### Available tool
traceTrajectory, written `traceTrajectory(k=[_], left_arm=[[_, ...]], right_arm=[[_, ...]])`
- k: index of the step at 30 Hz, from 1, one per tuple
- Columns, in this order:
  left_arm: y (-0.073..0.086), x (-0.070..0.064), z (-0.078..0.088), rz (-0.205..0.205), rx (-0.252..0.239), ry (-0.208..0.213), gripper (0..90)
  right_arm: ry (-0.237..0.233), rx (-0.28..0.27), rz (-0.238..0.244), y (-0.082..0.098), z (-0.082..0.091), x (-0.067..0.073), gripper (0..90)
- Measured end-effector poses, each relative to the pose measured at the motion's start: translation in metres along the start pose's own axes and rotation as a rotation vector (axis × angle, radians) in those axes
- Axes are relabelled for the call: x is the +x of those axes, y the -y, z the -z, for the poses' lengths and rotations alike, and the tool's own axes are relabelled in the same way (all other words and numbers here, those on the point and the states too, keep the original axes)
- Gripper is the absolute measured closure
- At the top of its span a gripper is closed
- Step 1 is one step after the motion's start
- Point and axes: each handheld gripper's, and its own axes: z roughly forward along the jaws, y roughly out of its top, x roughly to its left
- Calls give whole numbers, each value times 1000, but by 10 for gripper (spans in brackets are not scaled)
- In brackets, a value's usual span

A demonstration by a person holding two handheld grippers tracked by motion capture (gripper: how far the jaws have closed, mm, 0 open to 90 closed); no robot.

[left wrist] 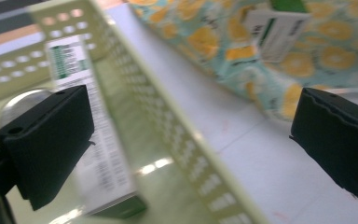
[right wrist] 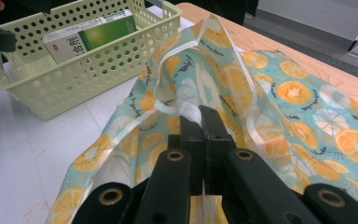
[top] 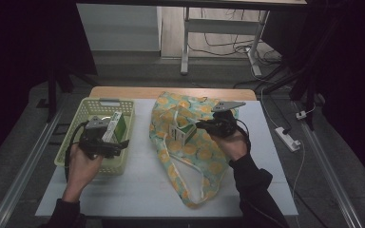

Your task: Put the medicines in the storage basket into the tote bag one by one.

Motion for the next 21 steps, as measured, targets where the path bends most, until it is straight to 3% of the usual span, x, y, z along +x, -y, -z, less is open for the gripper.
traceTrajectory(k=[5,12,21], left_arm=[[7,15,-2,41,43,-55,1],[17,33,-14,103,110,-68,1],[18,34,-23,98,187,-107,47]], right_arm=[[-1,1,1,0,0,0,897],[0,6,1,0,-2,0,897],[-1,12,2,1,-3,0,897]])
